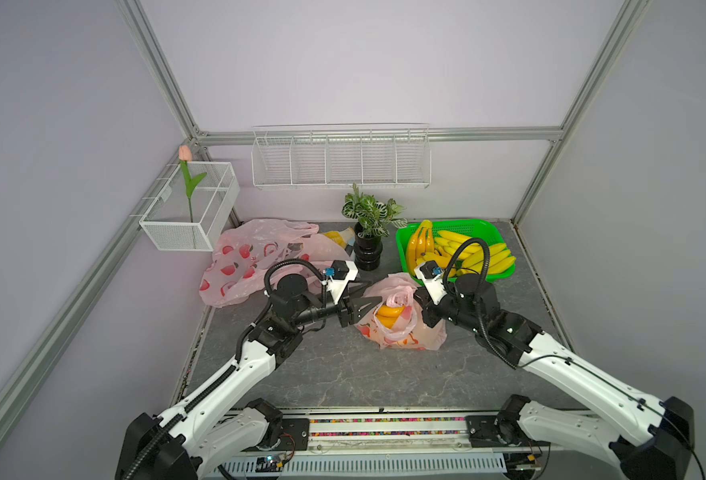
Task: Place the banana into a plastic bag & tie a knot
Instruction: Cross the plastic bag at the center of the board.
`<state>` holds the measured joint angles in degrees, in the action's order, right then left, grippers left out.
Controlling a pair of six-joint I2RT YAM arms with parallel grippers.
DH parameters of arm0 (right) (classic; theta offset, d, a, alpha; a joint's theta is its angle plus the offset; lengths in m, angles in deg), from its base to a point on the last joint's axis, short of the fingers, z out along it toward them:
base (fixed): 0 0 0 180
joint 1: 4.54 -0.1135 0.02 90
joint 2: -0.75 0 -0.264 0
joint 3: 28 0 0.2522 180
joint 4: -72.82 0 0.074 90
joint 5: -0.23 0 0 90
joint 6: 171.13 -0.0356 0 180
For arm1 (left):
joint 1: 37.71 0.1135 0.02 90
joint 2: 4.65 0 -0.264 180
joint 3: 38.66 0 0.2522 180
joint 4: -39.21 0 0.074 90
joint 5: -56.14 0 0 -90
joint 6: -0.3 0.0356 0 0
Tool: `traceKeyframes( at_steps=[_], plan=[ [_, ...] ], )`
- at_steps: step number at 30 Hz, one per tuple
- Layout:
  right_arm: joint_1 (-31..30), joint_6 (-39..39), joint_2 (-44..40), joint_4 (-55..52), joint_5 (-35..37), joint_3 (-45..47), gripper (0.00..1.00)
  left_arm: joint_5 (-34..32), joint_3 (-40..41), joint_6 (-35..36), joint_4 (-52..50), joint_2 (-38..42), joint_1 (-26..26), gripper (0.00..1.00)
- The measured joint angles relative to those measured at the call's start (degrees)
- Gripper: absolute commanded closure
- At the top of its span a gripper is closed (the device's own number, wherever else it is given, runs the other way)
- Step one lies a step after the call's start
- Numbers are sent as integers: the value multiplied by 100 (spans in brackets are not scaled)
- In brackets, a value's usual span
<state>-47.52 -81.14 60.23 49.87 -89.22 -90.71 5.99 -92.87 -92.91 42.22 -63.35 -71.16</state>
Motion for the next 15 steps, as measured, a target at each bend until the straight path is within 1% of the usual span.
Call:
traceKeyframes(
  at_steps=[1, 3, 7, 9, 11, 15],
  plan=[
    [0, 4, 0, 7, -39, 0, 93, -39, -17, -79, 59, -63, 33, 50],
    [4, 24, 0, 15, -114, 2, 93, -133, -164, -175, 48, -330, 72, 54],
    [4, 46, 0, 79, -256, 20, 93, -280, -837, -229, -234, -1298, 96, 55],
    [4, 46, 0, 118, -323, 26, 93, -188, -1198, -175, -452, -1790, 105, 57],
    [4, 46, 11, 164, -369, 26, 93, -114, -1526, -122, -697, -2275, 101, 57],
    [11, 46, 87, 256, -382, 26, 93, -22, -1655, 33, -1117, -2730, 24, 59]
  ],
)
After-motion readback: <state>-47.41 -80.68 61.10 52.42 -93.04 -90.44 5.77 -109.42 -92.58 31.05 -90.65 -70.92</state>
